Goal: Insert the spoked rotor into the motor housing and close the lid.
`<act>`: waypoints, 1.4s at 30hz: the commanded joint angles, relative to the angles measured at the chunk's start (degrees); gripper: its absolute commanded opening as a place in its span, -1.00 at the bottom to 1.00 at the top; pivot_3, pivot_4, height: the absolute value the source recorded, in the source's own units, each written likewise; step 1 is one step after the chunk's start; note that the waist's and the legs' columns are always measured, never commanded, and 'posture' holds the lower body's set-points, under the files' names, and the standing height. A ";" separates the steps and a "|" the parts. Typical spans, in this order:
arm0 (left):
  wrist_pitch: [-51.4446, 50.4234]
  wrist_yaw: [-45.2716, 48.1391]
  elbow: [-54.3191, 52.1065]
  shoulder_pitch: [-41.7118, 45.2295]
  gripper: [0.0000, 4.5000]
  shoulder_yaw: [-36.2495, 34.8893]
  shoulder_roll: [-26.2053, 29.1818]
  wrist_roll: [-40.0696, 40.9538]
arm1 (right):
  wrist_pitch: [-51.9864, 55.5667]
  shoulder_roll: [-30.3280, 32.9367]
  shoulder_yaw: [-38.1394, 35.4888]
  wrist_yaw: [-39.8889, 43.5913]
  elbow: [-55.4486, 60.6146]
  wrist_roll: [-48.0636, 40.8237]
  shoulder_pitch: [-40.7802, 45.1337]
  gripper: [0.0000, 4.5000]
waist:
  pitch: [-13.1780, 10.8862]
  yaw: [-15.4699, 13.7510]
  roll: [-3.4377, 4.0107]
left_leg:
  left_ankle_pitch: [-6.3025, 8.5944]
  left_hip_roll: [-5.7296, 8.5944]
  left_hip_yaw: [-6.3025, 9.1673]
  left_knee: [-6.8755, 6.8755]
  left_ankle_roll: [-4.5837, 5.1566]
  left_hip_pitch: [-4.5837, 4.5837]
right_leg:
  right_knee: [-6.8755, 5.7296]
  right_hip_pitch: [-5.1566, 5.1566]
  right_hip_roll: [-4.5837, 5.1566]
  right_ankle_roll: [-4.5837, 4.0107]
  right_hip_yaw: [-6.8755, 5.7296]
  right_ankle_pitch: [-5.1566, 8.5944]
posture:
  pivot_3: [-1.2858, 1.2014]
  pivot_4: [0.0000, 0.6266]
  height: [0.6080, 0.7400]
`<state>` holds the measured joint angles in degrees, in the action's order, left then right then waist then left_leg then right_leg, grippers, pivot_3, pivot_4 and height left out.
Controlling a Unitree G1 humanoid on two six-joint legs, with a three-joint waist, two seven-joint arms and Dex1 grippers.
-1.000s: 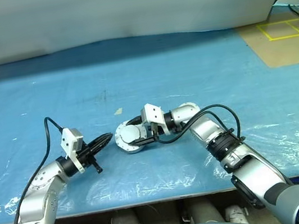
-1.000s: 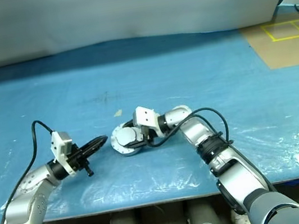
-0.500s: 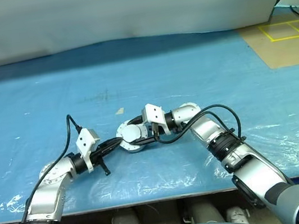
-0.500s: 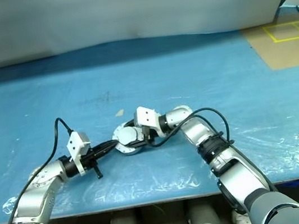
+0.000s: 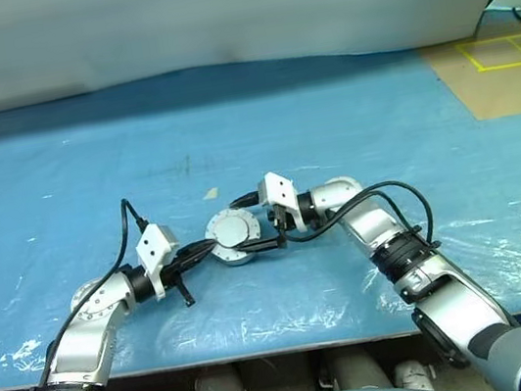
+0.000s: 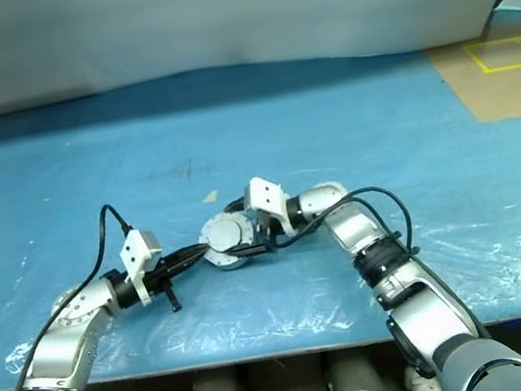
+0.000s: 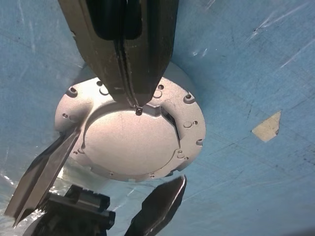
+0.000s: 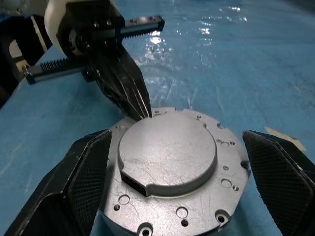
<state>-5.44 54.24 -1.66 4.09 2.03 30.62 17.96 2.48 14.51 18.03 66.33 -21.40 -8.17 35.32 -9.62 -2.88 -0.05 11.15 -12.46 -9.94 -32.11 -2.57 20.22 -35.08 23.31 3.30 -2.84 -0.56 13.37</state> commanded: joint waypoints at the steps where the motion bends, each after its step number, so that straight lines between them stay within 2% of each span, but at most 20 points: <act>1: -2.45 -0.62 -1.54 -0.39 -1.00 1.25 0.54 -0.97 | 4.16 0.55 -3.93 -0.42 5.43 -4.59 -0.19 0.99 | 0.00 0.08 0.00 | 0.00 0.00 0.00 0.01 0.00 -0.01 | 0.01 0.00 -0.01 0.00 -0.01 0.00 | 0.03 -0.52 1.00; 6: -4.69 -1.33 -4.15 -0.05 -1.00 1.10 0.74 -0.65 | 11.01 1.96 -7.12 -3.41 6.32 -6.31 -0.81 0.99 | 0.00 0.05 0.00 | 0.00 0.00 0.00 0.02 0.00 -0.02 | 0.02 -0.01 -0.02 0.01 -0.01 0.00 | 0.03 -0.52 1.00; 13: -5.88 -1.61 -5.37 0.05 -1.00 0.66 0.98 -0.57 | 36.84 3.91 -10.65 -5.98 4.35 -12.37 -0.01 0.99 | -0.01 -0.06 0.00 | -0.08 0.19 0.00 0.12 -0.14 0.00 | 0.15 -0.02 -0.04 0.00 -0.02 0.00 | 0.03 -0.52 1.00; 20: -4.01 -1.58 -3.05 0.17 -1.00 0.32 0.93 -1.36 | 50.96 3.82 -14.32 -6.75 0.84 -17.77 1.05 0.99 | -0.01 -0.11 0.01 | -0.10 0.14 0.00 0.15 -0.16 0.00 | 0.17 -0.01 -0.11 0.00 -0.04 0.00 | 0.03 -0.52 1.00; 30: -0.04 -1.57 0.28 -0.82 -1.00 0.35 0.61 -2.09 | 59.62 0.82 -14.03 -9.08 -0.27 -20.55 -1.09 0.99 | -0.01 -0.18 0.01 | -0.11 0.12 0.00 0.15 -0.20 -0.06 | 0.16 -0.03 -0.12 0.00 -0.04 0.00 | 0.03 -0.52 1.00; 41: 1.93 -1.74 1.78 -1.08 -1.00 0.54 0.58 -2.36 | 60.45 -2.76 -14.44 -11.79 -1.77 -21.58 -0.94 0.99 | 0.00 -0.10 0.01 | -0.12 0.02 -0.01 0.15 -0.21 -0.15 | 0.16 -0.10 -0.12 0.00 -0.03 0.00 | 0.03 -0.52 1.00; 42: 1.97 -1.75 1.81 -1.09 -1.00 0.53 0.60 -2.39 | 60.47 -2.80 -14.78 -11.69 -2.20 -21.82 -0.75 0.91 | 0.00 -0.09 0.01 | -0.12 0.03 -0.01 0.15 -0.21 -0.15 | 0.16 -0.10 -0.12 0.00 -0.03 0.00 | 0.03 -0.52 1.00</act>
<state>-3.02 52.80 -0.98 4.04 2.08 31.07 16.75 61.85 12.08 2.94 55.60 -22.05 -29.72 34.94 -9.62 -2.96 -0.04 11.04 -12.43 -9.95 -31.95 -2.78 20.07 -34.93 23.21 3.18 -2.84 -0.59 13.37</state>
